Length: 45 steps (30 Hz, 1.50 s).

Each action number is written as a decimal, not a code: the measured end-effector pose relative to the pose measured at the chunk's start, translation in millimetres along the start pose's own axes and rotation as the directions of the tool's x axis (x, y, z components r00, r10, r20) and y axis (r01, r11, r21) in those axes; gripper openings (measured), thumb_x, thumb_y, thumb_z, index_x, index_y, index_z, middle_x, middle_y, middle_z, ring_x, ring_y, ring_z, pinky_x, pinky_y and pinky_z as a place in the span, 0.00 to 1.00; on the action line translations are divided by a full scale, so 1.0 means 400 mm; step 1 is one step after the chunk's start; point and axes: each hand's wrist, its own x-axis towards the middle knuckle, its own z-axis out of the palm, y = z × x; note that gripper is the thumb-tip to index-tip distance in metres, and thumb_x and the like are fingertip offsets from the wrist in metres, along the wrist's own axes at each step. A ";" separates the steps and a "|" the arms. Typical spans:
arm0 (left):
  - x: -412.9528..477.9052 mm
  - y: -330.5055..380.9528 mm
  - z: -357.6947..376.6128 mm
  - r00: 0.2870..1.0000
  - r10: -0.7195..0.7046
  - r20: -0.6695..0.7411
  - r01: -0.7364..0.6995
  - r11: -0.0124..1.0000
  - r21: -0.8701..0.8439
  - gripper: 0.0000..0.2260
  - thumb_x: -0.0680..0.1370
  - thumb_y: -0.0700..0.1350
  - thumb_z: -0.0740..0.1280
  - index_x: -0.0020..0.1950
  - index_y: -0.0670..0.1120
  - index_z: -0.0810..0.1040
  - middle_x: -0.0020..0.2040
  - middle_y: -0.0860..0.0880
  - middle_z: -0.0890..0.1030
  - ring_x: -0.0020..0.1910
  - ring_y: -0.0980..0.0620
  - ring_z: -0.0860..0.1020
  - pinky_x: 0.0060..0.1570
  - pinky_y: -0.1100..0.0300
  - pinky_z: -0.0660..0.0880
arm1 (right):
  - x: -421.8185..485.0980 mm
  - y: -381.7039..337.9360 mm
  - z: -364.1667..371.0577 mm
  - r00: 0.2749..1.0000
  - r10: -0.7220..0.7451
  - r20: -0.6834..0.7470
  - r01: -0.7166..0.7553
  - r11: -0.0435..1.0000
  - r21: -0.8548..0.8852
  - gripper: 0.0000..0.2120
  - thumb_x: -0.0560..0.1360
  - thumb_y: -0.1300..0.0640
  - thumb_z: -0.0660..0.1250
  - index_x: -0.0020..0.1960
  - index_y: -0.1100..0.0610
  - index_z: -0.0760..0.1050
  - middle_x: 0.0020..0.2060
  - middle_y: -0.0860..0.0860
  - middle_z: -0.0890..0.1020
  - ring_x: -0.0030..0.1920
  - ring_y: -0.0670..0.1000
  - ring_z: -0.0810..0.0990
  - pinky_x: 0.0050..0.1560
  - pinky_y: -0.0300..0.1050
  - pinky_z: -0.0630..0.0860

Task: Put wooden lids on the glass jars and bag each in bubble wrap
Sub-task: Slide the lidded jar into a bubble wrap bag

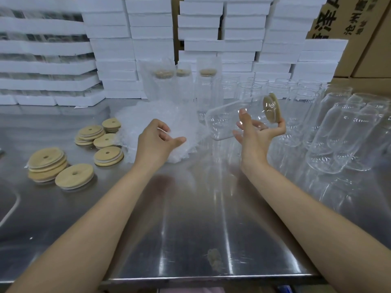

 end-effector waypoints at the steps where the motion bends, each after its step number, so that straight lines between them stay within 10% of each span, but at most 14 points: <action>1: -0.001 0.000 0.004 1.000 0.028 -0.006 -0.028 0.999 0.017 0.13 0.72 0.50 0.74 0.42 0.46 0.73 0.31 0.52 0.75 0.30 0.59 0.72 0.32 0.67 0.67 | -0.002 -0.003 0.001 1.000 -0.002 -0.004 0.002 1.000 0.006 0.38 0.71 0.55 0.76 0.63 0.43 0.48 0.63 0.63 0.71 0.48 0.51 0.82 0.54 0.54 0.81; 8: -0.015 0.009 0.023 0.992 0.070 0.106 -0.076 0.996 0.054 0.08 0.79 0.41 0.62 0.47 0.44 0.81 0.40 0.49 0.83 0.37 0.55 0.79 0.42 0.63 0.74 | -0.010 -0.027 0.006 0.999 0.027 -0.021 -0.022 0.980 0.198 0.38 0.73 0.57 0.74 0.69 0.48 0.49 0.59 0.58 0.74 0.51 0.54 0.84 0.46 0.47 0.83; 17: -0.027 -0.003 0.043 0.987 0.130 0.092 -0.135 0.989 0.054 0.16 0.74 0.35 0.68 0.41 0.52 0.64 0.42 0.50 0.80 0.31 0.62 0.75 0.31 0.74 0.69 | -0.022 -0.042 0.014 0.998 0.057 0.021 -0.061 0.944 0.326 0.39 0.74 0.55 0.74 0.71 0.50 0.48 0.57 0.56 0.74 0.55 0.59 0.83 0.45 0.48 0.83; 22: -0.034 -0.008 0.056 0.943 0.300 0.142 -0.323 0.928 0.185 0.09 0.76 0.33 0.65 0.49 0.44 0.82 0.46 0.49 0.78 0.42 0.53 0.77 0.46 0.66 0.71 | -0.030 -0.039 0.016 0.995 0.050 0.085 -0.078 0.928 0.363 0.38 0.74 0.57 0.73 0.70 0.50 0.49 0.60 0.58 0.74 0.56 0.61 0.82 0.50 0.53 0.82; 27: -0.039 -0.006 0.071 0.946 0.271 0.177 -0.303 0.935 0.187 0.14 0.71 0.39 0.74 0.57 0.42 0.82 0.48 0.46 0.77 0.43 0.50 0.78 0.47 0.65 0.72 | -0.041 -0.002 0.021 0.989 0.039 0.144 -0.056 0.991 0.122 0.38 0.70 0.57 0.77 0.63 0.47 0.51 0.60 0.57 0.72 0.60 0.54 0.81 0.51 0.51 0.82; 32: -0.038 0.014 0.061 0.964 0.262 0.036 -0.264 0.964 0.031 0.26 0.67 0.37 0.77 0.64 0.44 0.77 0.51 0.49 0.73 0.40 0.58 0.75 0.46 0.71 0.73 | -0.047 0.032 0.018 0.994 -0.046 0.095 0.058 0.990 -0.128 0.39 0.66 0.57 0.80 0.58 0.45 0.52 0.53 0.50 0.71 0.38 0.30 0.78 0.58 0.56 0.79; 37: -0.050 0.023 0.054 0.924 0.376 0.074 -0.375 0.927 -0.031 0.28 0.69 0.31 0.74 0.68 0.45 0.74 0.53 0.50 0.71 0.39 0.60 0.74 0.41 0.72 0.71 | -0.044 0.047 0.015 0.992 -0.088 0.096 0.106 0.973 -0.207 0.39 0.65 0.51 0.80 0.57 0.45 0.52 0.52 0.49 0.72 0.40 0.33 0.79 0.43 0.26 0.74; 41: -0.055 0.036 0.055 0.896 0.437 0.085 -0.432 0.899 -0.070 0.32 0.71 0.33 0.73 0.71 0.51 0.68 0.49 0.51 0.73 0.38 0.58 0.74 0.41 0.72 0.72 | -0.041 0.038 0.014 1.000 0.002 0.011 -0.001 0.996 -0.095 0.40 0.65 0.52 0.81 0.59 0.47 0.52 0.57 0.58 0.74 0.54 0.53 0.81 0.59 0.53 0.78; 45: -0.058 0.040 0.064 0.950 0.306 0.064 -0.294 0.944 -0.147 0.29 0.73 0.38 0.73 0.72 0.48 0.69 0.42 0.55 0.77 0.36 0.63 0.74 0.43 0.73 0.72 | -0.040 0.026 0.016 0.998 0.066 -0.007 -0.066 0.998 0.010 0.39 0.67 0.55 0.80 0.60 0.47 0.51 0.52 0.57 0.75 0.39 0.48 0.81 0.53 0.54 0.82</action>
